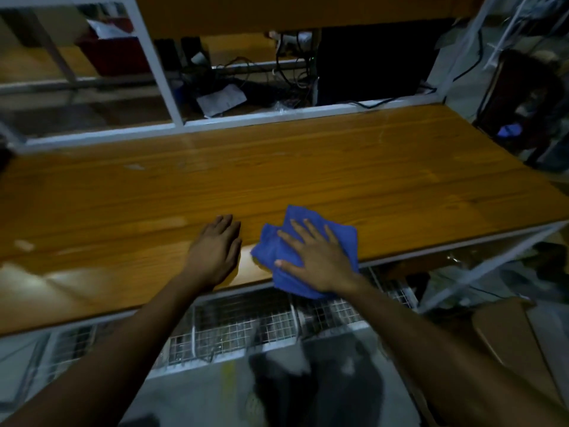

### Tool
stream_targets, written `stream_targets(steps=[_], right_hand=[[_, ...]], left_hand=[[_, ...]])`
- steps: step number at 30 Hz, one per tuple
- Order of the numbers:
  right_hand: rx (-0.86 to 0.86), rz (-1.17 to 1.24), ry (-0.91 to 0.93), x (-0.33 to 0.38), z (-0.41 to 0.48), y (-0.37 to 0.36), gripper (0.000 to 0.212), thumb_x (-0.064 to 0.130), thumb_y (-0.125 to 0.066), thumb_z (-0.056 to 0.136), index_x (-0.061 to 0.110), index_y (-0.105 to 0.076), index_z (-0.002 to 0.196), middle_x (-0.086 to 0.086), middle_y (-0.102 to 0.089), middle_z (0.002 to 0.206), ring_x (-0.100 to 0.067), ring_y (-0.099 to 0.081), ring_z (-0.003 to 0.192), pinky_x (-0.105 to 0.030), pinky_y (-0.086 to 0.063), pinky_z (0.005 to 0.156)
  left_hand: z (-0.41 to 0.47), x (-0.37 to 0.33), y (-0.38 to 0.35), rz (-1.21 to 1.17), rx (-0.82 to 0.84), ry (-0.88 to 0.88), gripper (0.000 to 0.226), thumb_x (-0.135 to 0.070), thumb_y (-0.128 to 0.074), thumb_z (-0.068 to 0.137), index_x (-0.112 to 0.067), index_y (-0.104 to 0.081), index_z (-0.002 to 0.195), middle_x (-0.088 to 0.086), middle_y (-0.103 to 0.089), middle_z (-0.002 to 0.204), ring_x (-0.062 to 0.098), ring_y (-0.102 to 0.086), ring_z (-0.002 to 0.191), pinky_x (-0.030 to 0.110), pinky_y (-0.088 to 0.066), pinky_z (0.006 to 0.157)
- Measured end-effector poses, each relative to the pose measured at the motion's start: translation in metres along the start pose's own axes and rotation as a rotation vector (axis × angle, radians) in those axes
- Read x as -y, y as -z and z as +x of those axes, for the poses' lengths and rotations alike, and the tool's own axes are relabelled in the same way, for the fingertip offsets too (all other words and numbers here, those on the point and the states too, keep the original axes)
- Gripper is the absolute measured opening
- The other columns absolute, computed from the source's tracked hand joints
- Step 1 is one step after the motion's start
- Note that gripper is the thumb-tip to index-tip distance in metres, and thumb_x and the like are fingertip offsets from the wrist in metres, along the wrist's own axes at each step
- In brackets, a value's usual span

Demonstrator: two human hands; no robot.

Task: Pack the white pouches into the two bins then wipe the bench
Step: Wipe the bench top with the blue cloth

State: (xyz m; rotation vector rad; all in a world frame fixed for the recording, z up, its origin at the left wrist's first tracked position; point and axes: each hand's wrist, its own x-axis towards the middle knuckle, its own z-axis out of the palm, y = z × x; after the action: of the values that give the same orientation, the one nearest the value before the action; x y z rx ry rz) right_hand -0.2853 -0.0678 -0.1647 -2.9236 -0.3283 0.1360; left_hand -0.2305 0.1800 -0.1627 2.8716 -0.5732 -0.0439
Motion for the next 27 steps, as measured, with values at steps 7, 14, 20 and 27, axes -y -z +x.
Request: stream_targets(steps=[7,14,20,27], right_hand=[[-0.056,0.044,-0.369,0.035,0.047,-0.005,0.078,0.074,-0.024,0.089,0.031,-0.01,0.153,-0.009,-0.002,0.162,-0.034,0.003,0.148,-0.065,0.0,0.113],[0.017,0.035,0.16,0.103,0.038,-0.022,0.079,0.08,-0.02,0.084,0.041,-0.008,0.152,0.003,0.002,0.163,-0.02,0.009,0.149,-0.055,0.009,0.117],[0.002,0.031,-0.28,0.079,0.127,-0.007,0.076,0.073,-0.024,0.09,0.035,-0.006,0.153,-0.003,0.003,0.163,-0.029,0.008,0.149,-0.062,0.001,0.114],[-0.001,-0.004,-0.064,0.114,0.14,-0.018,0.078,0.079,-0.02,0.086,0.041,0.001,0.151,0.003,0.008,0.162,-0.021,0.014,0.148,-0.06,0.01,0.114]], left_hand=[[-0.047,0.049,0.007,-0.016,0.012,0.124,0.072,-0.059,-0.011,0.095,-0.019,-0.017,0.154,0.006,-0.008,0.162,0.022,-0.004,0.149,0.049,-0.007,0.119],[-0.042,0.083,0.012,-0.101,-0.096,0.216,0.068,-0.051,-0.015,0.095,-0.015,-0.025,0.152,0.008,-0.02,0.16,0.023,-0.011,0.149,0.047,-0.01,0.119],[-0.013,0.106,0.017,-0.061,-0.064,0.241,0.069,-0.054,-0.011,0.095,-0.017,-0.018,0.154,0.008,-0.012,0.162,0.024,-0.004,0.15,0.047,-0.008,0.119],[0.052,0.134,0.022,-0.068,-0.037,0.274,0.062,-0.047,-0.023,0.102,-0.016,-0.011,0.154,0.009,-0.004,0.162,0.023,0.002,0.15,0.044,-0.002,0.121]])
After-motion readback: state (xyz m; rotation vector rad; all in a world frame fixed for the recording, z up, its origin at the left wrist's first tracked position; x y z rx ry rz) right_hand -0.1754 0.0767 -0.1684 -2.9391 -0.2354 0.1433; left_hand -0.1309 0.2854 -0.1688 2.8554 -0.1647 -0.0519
